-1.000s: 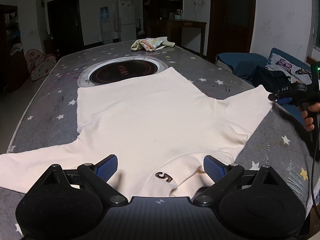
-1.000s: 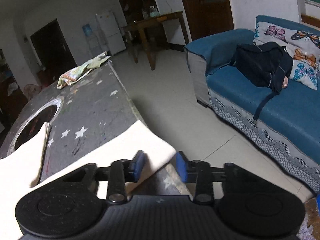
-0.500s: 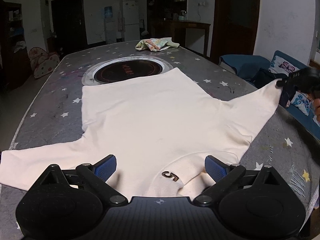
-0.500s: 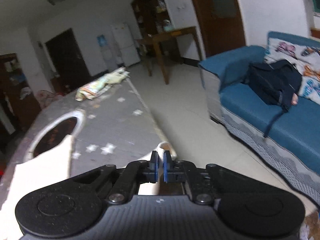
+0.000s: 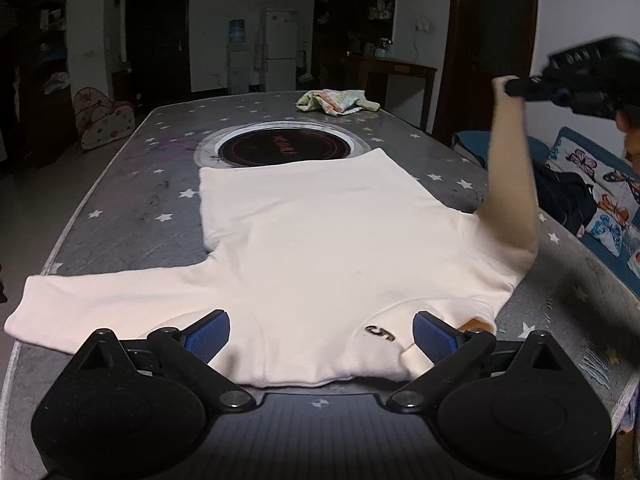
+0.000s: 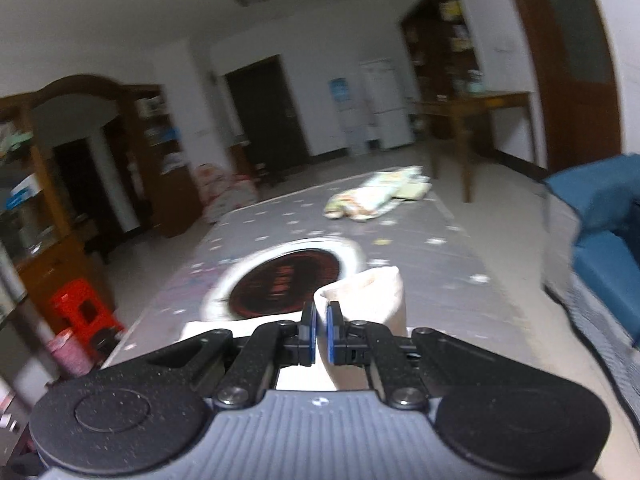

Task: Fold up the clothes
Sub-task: 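Grasp the sleeve cuff with the right gripper and lift it, then fold the sleeve across the sweatshirt body with the right gripper and release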

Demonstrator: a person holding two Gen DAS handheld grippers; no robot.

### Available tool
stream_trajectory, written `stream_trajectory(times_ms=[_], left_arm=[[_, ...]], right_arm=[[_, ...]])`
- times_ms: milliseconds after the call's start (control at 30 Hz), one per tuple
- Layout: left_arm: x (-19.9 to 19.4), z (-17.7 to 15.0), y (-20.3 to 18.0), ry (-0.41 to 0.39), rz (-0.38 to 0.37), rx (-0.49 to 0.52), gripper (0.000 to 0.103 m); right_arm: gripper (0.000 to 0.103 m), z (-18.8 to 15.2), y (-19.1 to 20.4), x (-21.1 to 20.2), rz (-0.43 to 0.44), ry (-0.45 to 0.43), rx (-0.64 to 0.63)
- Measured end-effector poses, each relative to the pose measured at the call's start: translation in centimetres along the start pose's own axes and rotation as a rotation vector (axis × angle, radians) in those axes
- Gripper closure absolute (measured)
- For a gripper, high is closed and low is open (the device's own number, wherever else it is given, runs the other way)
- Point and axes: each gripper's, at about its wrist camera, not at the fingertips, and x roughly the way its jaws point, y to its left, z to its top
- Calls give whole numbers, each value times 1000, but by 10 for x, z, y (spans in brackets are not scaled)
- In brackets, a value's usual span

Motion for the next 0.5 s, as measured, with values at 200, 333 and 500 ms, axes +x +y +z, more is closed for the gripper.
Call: stream_trajectory(times_ms=[200, 333, 500], left_arm=[[-12, -8, 17, -16, 15, -37, 3], [-17, -13, 30, -17, 32, -68, 3], [-20, -18, 40, -9, 48, -96, 3]], right_arm=[[98, -5, 65, 32, 106, 54, -83], [98, -18, 101, 51, 155, 104, -128], [98, -44, 130, 66, 199, 177, -159]])
